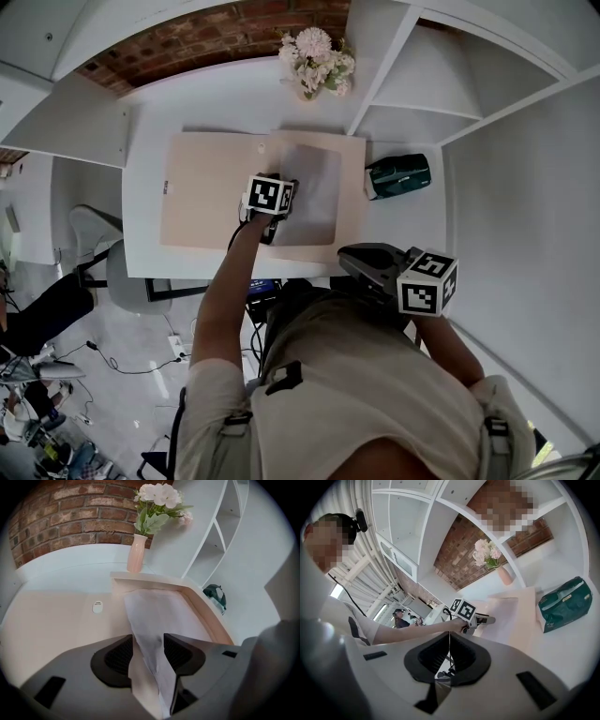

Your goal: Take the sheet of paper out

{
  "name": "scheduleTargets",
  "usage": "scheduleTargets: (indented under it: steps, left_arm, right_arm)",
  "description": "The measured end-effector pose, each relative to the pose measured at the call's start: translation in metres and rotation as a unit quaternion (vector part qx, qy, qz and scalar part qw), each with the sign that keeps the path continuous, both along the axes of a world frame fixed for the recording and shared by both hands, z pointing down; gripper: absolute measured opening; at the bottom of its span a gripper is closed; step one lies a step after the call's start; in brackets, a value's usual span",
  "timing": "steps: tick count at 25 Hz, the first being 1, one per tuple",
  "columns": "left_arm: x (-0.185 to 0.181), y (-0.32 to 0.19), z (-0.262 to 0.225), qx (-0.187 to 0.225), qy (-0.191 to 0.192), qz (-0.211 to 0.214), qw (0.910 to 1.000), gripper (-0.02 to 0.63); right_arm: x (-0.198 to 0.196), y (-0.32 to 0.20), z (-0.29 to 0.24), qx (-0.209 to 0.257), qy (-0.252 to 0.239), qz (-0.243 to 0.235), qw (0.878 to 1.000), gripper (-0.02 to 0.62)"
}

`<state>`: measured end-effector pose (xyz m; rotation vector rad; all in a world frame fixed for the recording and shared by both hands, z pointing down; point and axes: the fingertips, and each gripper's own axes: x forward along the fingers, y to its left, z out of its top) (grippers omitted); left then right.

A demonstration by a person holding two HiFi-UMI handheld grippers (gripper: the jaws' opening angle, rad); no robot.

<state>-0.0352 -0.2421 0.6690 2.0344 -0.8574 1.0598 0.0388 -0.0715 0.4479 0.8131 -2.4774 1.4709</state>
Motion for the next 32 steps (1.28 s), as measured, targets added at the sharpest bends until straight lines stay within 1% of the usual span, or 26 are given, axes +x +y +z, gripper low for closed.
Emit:
scheduleTargets:
  steps: [4,12,15,19,22,25,32]
  left_arm:
    - [0.002,-0.001,0.000,0.011,-0.008,0.015,0.9998,0.211]
    - [-0.001,-0.001,0.001,0.035,-0.078,0.050,0.9951,0.187]
    - [0.000,-0.001,0.001,0.042,-0.093,0.058,0.9930,0.179]
    - [0.001,0.002,0.002,0.040,-0.104,0.061,0.9919,0.157]
    - [0.004,0.004,0.002,0.041,-0.107,0.063,0.9914,0.113]
    - [0.006,0.003,0.001,0.041,-0.101,0.061,0.9921,0.086]
    - [0.001,0.001,0.005,0.017,-0.066,0.023,0.9974,0.056]
  right_arm:
    - [0.000,-0.004,0.000,-0.002,-0.003,-0.002,1.000,0.026]
    - [-0.004,-0.005,-0.002,0.003,-0.003,-0.005,1.000,0.026]
    - [-0.005,-0.004,-0.003,0.008,-0.001,-0.006,1.000,0.026]
    - [-0.005,-0.002,-0.002,0.007,0.001,0.001,1.000,0.026]
    - [-0.003,0.000,-0.003,0.011,0.005,0.003,1.000,0.026]
    - [-0.002,0.002,-0.003,0.011,0.005,0.004,1.000,0.026]
    - [-0.002,0.006,-0.003,0.011,0.003,0.007,1.000,0.026]
